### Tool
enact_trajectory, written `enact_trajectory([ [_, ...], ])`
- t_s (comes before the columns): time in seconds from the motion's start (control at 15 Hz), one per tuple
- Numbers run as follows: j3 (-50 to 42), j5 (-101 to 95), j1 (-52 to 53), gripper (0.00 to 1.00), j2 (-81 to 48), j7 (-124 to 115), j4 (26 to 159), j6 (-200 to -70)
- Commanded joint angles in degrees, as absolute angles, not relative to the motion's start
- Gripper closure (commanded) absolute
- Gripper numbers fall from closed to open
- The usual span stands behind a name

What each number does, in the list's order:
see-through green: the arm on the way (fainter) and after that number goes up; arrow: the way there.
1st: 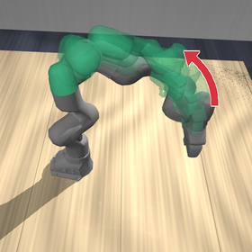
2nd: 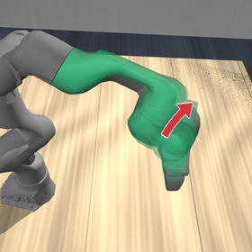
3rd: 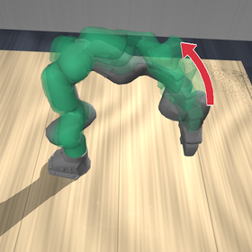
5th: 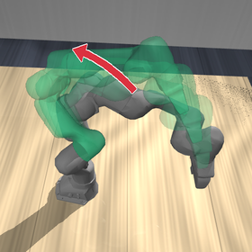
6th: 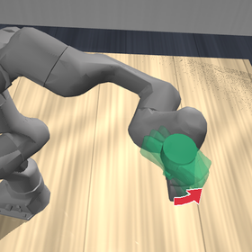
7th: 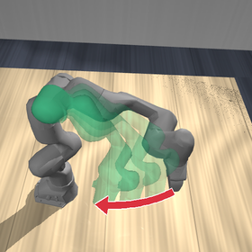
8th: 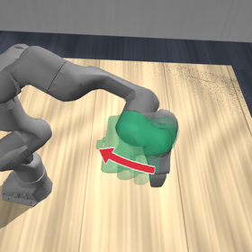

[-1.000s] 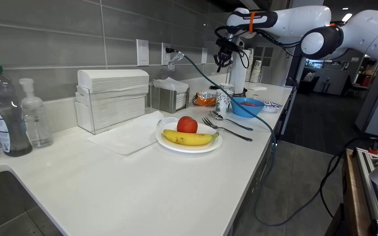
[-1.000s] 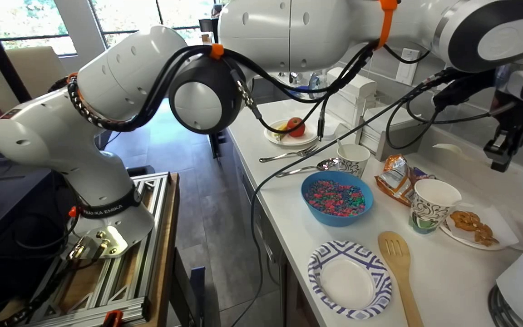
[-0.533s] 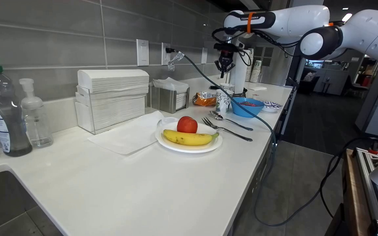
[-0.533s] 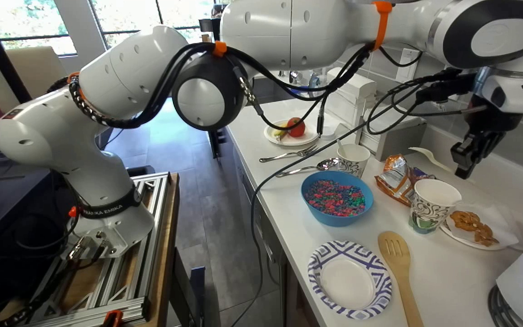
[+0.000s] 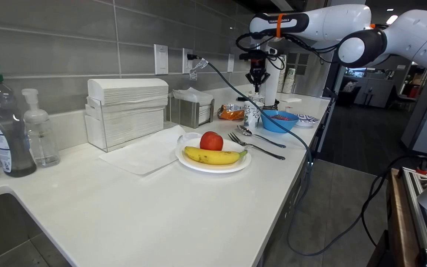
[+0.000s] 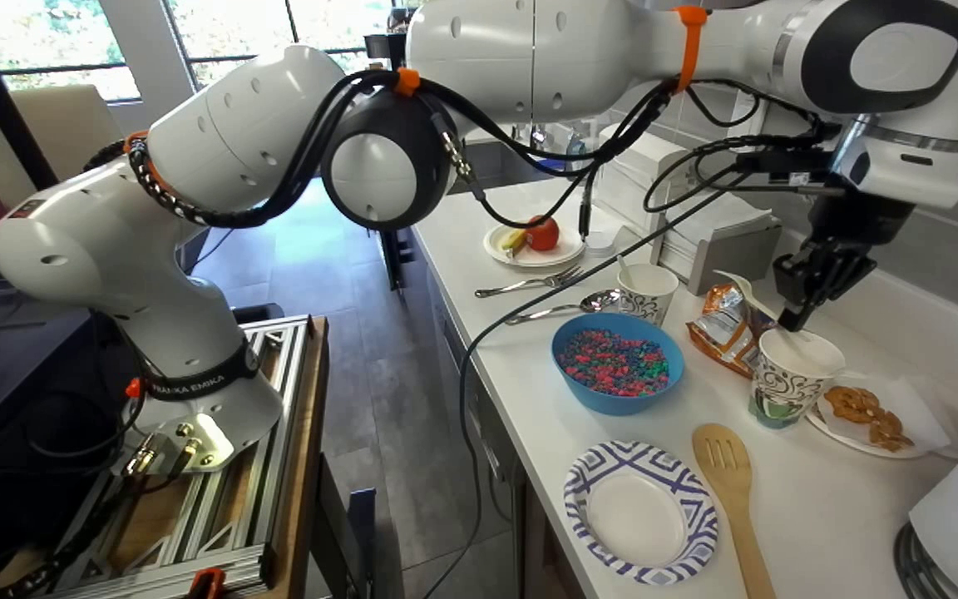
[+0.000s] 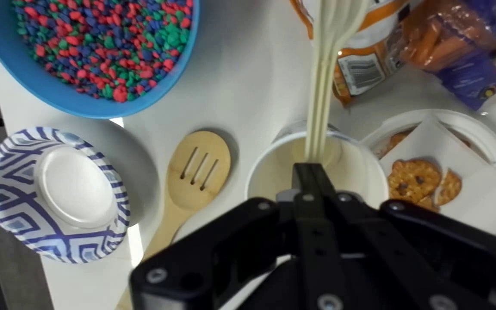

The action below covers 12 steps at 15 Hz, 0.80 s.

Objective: Put the plastic fork in the bowl

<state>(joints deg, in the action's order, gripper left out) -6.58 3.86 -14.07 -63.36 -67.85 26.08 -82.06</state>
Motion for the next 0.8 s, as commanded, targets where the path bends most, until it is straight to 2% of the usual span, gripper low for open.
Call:
enact_trajectory([
  [0.0,-6.7,3.2,-13.4,1.0,-62.4,-70.0,26.6,-75.6],
  [0.73,-7.9,0.2,-12.2,1.0,-61.9,-66.8,26.4,-65.6],
])
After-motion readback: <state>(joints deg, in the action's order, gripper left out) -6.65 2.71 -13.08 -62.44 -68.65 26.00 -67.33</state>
